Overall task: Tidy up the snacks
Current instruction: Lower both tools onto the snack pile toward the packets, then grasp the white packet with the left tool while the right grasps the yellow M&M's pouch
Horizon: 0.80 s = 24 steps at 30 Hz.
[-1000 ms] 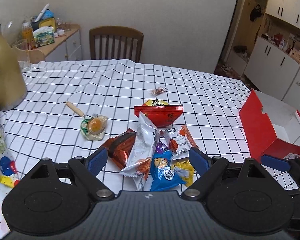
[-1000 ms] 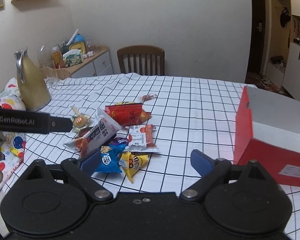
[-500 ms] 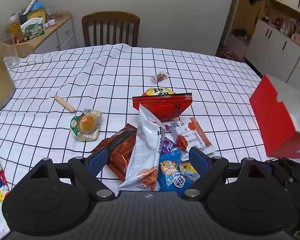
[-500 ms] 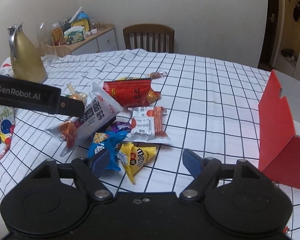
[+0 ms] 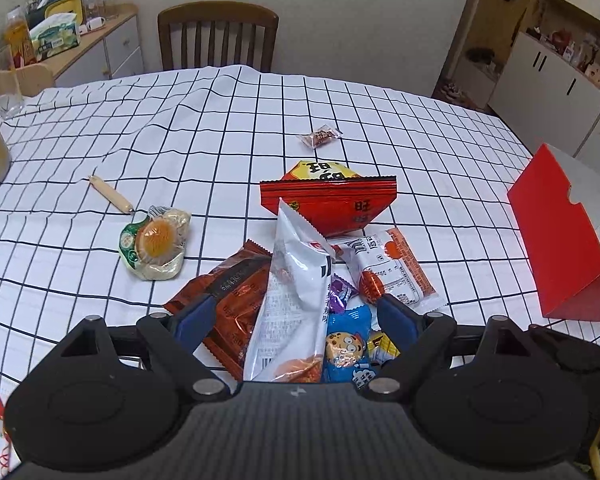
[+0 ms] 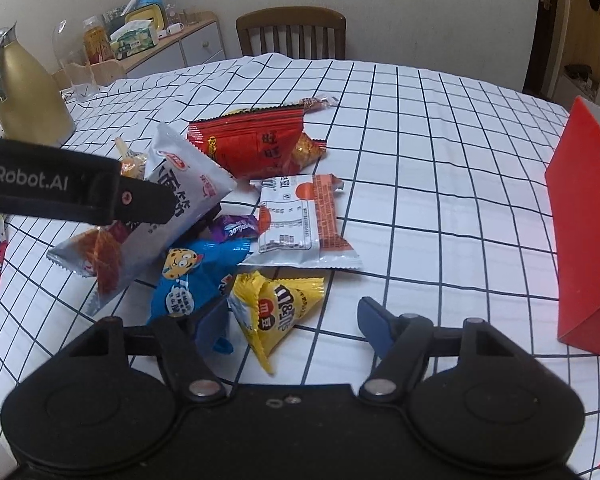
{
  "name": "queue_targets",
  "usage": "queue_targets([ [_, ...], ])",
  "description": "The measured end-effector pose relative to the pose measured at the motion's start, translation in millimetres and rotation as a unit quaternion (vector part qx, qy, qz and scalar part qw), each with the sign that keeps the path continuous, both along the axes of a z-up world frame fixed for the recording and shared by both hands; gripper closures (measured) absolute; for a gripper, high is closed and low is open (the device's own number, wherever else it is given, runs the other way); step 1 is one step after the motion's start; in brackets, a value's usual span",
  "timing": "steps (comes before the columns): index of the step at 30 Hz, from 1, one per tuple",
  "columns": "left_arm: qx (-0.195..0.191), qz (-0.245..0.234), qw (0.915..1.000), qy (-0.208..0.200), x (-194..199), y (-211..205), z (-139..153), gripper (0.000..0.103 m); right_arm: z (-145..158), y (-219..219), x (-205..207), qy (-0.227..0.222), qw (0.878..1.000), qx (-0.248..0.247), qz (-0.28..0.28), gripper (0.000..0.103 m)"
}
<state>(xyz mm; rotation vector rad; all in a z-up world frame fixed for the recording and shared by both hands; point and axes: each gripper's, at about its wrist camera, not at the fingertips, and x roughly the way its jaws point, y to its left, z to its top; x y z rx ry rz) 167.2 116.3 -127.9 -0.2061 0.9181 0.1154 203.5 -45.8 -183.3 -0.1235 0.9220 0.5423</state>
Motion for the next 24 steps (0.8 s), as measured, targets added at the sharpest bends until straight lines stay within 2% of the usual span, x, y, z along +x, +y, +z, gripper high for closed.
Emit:
queue_targets([
  [1, -0.007, 0.001, 1.0000, 0.000, 1.0, 0.8, -0.6, 0.015, -1.4, 0.5, 1.5, 0.002, 1.000, 0.000, 0.000, 0.033],
  [3, -0.013, 0.000, 0.9999, 0.000, 3.0, 0.8, -1.5, 0.023, -3.8, 1.8, 4.0, 0.006, 1.000, -0.003, 0.000, 0.034],
  [6, -0.006, -0.006, 1.0000, 0.005, 7.5, -3.7, -4.5, 0.029, -5.4, 3.8, 6.1, 0.010, 1.000, -0.001, 0.003, 0.035],
  [8, 0.004, -0.015, 0.9999, 0.007, 9.3, -6.9, -6.0, 0.037, -6.7, 5.9, 6.2, 0.014, 1.000, -0.002, 0.006, 0.038],
  [12, 0.012, -0.025, 0.9995, 0.014, 11.5, -10.6, -10.4, 0.044, -7.5, 5.9, 5.4, 0.020, 1.000, 0.007, 0.008, 0.047],
  [13, 0.014, -0.024, 0.9995, 0.015, 11.9, -10.5, -11.3, 0.048, -7.3, 5.4, 5.2, 0.021, 1.000, 0.010, 0.009, 0.051],
  [15, 0.022, -0.020, 0.9994, 0.016, 12.6, -11.0, -12.4, 0.055, -6.6, 5.5, 4.2, 0.017, 1.000, 0.008, 0.010, 0.052],
  [17, 0.029, -0.019, 0.9992, 0.019, 13.0, -11.2, -12.9, 0.069, -6.1, 3.7, 3.4, 0.017, 1.000, 0.010, 0.009, 0.053],
  [21, 0.014, -0.007, 0.9996, 0.022, 13.1, -6.1, -13.7, 0.073, -5.4, -1.6, 1.9, 0.018, 1.000, 0.012, 0.002, 0.054],
  [24, 0.020, -0.007, 0.9996, 0.020, 11.4, -7.6, -12.7, 0.076, -3.0, -4.7, 0.0, 0.013, 1.000, 0.012, -0.002, 0.056],
])
